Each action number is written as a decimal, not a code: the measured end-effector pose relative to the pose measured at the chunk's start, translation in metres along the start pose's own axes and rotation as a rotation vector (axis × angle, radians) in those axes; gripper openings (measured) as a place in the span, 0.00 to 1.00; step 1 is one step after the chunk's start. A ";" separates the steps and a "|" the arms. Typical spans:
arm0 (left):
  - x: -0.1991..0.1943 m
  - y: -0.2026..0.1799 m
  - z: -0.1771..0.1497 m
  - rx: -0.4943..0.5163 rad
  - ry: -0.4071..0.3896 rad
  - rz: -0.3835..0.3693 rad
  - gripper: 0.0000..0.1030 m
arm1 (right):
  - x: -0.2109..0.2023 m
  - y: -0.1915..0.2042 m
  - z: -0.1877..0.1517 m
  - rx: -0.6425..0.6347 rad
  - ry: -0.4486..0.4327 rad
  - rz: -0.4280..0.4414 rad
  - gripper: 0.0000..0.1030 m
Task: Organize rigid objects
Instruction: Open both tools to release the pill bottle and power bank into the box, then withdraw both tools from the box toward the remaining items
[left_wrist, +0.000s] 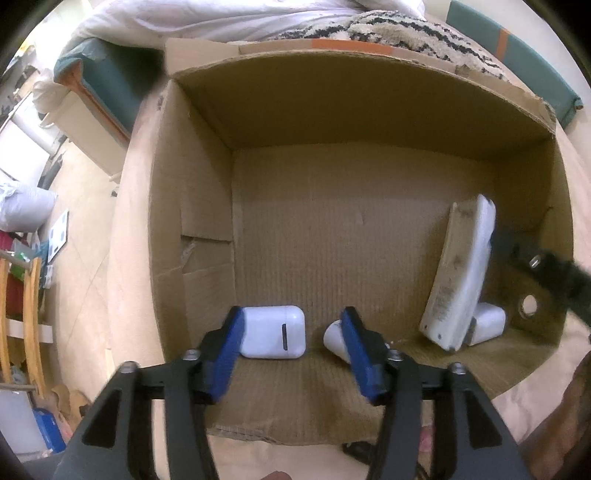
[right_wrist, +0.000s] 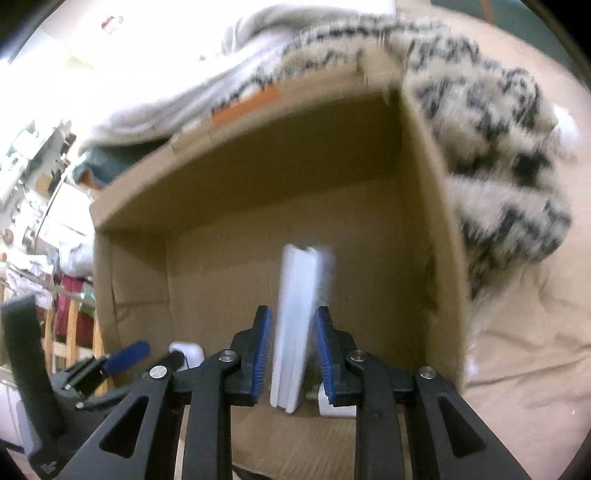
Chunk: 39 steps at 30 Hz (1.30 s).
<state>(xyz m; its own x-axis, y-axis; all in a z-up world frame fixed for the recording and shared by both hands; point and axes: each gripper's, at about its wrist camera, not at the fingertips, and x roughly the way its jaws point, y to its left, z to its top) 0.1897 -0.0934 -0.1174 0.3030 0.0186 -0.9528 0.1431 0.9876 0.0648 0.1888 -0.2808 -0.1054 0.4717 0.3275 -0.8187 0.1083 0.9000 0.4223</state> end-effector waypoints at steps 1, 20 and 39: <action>-0.001 0.000 0.000 -0.002 -0.003 0.000 0.62 | -0.004 0.001 0.001 -0.004 -0.022 0.005 0.45; -0.020 0.000 0.003 -0.031 -0.062 -0.040 0.84 | -0.026 0.009 0.006 -0.016 -0.123 0.070 1.00; -0.063 0.039 -0.033 -0.089 -0.144 -0.069 0.84 | -0.079 -0.015 -0.013 0.069 -0.192 0.082 1.00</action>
<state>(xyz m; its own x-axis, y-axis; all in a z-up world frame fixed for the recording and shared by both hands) 0.1456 -0.0509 -0.0648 0.4277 -0.0654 -0.9015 0.0857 0.9958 -0.0316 0.1391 -0.3165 -0.0524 0.6389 0.3320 -0.6940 0.1189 0.8486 0.5154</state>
